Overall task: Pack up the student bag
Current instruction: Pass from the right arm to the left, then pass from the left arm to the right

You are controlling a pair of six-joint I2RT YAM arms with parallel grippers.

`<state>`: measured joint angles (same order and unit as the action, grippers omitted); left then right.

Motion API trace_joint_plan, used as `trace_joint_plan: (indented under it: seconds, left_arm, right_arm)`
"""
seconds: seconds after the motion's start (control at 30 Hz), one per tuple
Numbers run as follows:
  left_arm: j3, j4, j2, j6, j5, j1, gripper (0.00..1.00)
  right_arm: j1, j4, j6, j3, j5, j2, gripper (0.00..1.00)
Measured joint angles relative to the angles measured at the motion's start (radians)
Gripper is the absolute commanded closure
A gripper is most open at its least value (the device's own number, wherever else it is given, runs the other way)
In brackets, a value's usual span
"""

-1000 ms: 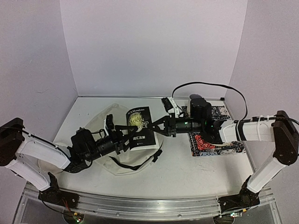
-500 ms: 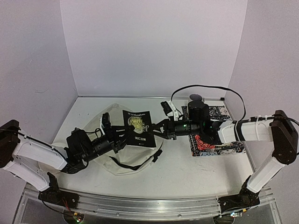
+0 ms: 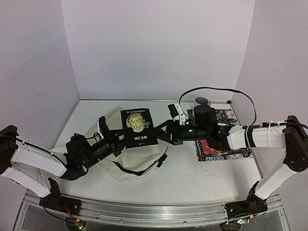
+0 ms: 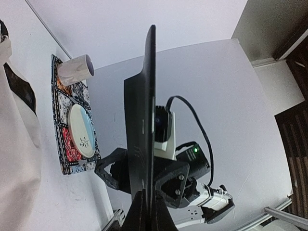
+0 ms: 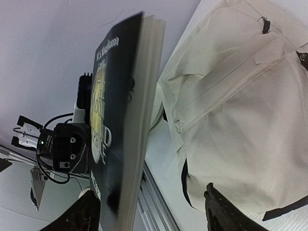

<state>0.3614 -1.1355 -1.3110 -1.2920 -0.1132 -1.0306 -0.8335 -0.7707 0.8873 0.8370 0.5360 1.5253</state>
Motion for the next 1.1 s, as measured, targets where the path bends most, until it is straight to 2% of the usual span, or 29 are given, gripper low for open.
trace_joint_plan:
  seconds: [0.07,0.27,0.5,0.67,0.87,0.97,1.1]
  left_arm:
    - [0.000,-0.001,0.010,-0.003,-0.030,0.000,1.00]
    - [0.001,-0.001,0.021,-0.019,-0.098,0.000,1.00]
    - [0.013,-0.003,0.009,-0.051,-0.133,0.000,1.00]
    - [0.019,-0.009,-0.002,-0.076,-0.143,0.000,1.00]
    - [0.044,-0.015,-0.004,-0.094,-0.144,0.000,1.00]
    - [0.049,-0.018,-0.007,-0.098,-0.143,0.000,1.00]
    - [0.050,-0.017,-0.019,-0.108,-0.143,0.000,1.00]
  right_arm:
    - [-0.018,-0.034,0.021,-0.043,-0.049,-0.038,0.02]
    - [-0.075,-0.228,0.122,-0.178,-0.164,-0.069,0.02]
    - [-0.129,-0.426,0.146,-0.179,-0.202,-0.031,0.02]
    - [-0.133,-0.485,0.159,-0.129,-0.211,0.030,0.02]
    - [-0.133,-0.496,0.168,-0.094,-0.224,0.084,0.17]
    - [-0.134,-0.495,0.172,-0.085,-0.230,0.097,0.29]
    - [-0.134,-0.495,0.159,-0.074,-0.231,0.098,0.51]
